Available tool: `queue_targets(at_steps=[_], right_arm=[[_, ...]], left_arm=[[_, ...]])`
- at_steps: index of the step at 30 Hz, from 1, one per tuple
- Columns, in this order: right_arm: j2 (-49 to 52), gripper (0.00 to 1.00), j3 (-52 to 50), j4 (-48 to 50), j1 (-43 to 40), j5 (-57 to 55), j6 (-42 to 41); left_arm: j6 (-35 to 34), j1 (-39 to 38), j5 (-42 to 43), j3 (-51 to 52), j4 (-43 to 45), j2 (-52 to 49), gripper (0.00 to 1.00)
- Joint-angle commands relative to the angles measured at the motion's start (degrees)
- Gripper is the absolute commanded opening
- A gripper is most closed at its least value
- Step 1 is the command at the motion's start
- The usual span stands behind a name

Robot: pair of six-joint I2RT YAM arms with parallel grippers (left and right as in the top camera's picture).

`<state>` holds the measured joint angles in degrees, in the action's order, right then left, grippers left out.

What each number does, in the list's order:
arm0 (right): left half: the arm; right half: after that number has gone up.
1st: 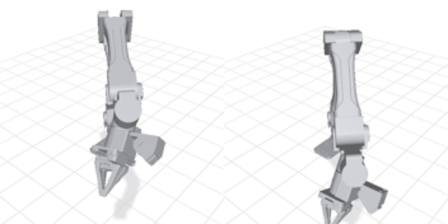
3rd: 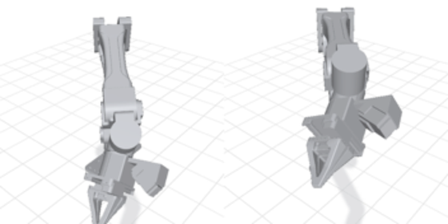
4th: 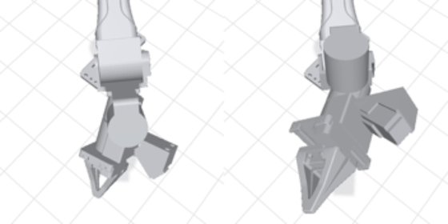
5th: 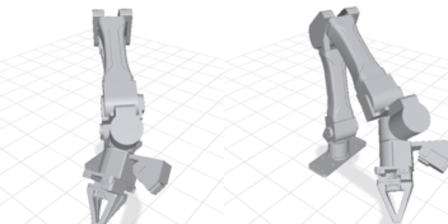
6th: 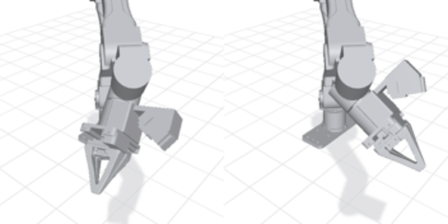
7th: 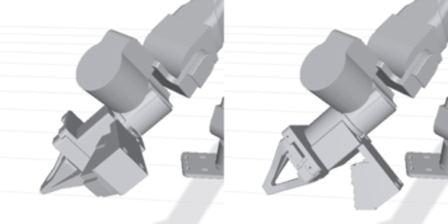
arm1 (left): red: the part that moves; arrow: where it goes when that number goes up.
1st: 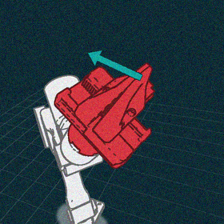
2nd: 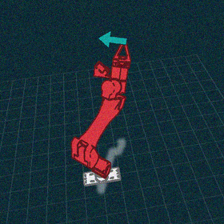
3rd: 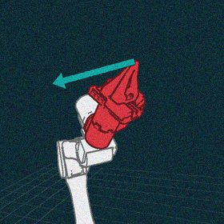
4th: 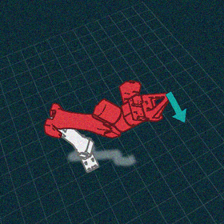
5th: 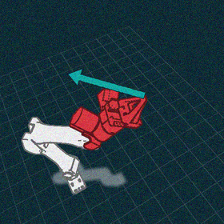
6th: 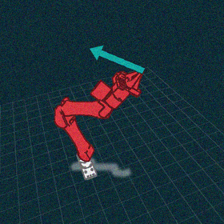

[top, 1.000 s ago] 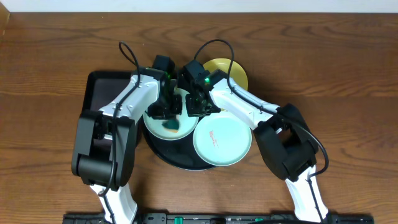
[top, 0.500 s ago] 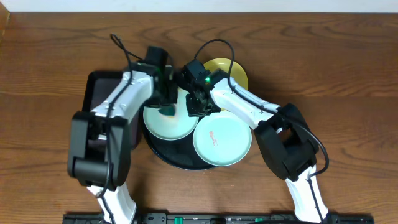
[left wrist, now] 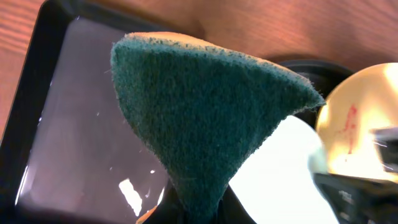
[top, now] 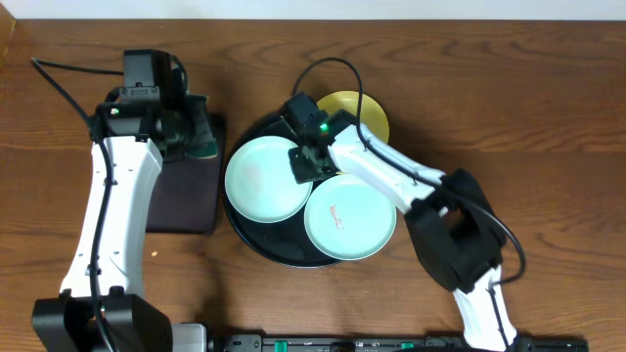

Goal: Clean dirty plates on tray and stack at the side

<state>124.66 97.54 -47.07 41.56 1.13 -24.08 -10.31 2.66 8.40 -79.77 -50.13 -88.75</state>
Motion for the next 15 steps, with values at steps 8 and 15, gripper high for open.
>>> queue_targets(at_steps=[8,15], right_arm=[[-11.4,0.01,1.0,-1.7,9.3,-37.5,6.2],[-12.2,0.01,1.0,-3.5,15.4,-55.8,7.7]], left_arm=[[-0.2,0.5,-0.5,-0.3,-0.6,-0.4,0.08],[-0.2,0.5,-0.6,-0.3,-0.6,-0.4,0.07]])
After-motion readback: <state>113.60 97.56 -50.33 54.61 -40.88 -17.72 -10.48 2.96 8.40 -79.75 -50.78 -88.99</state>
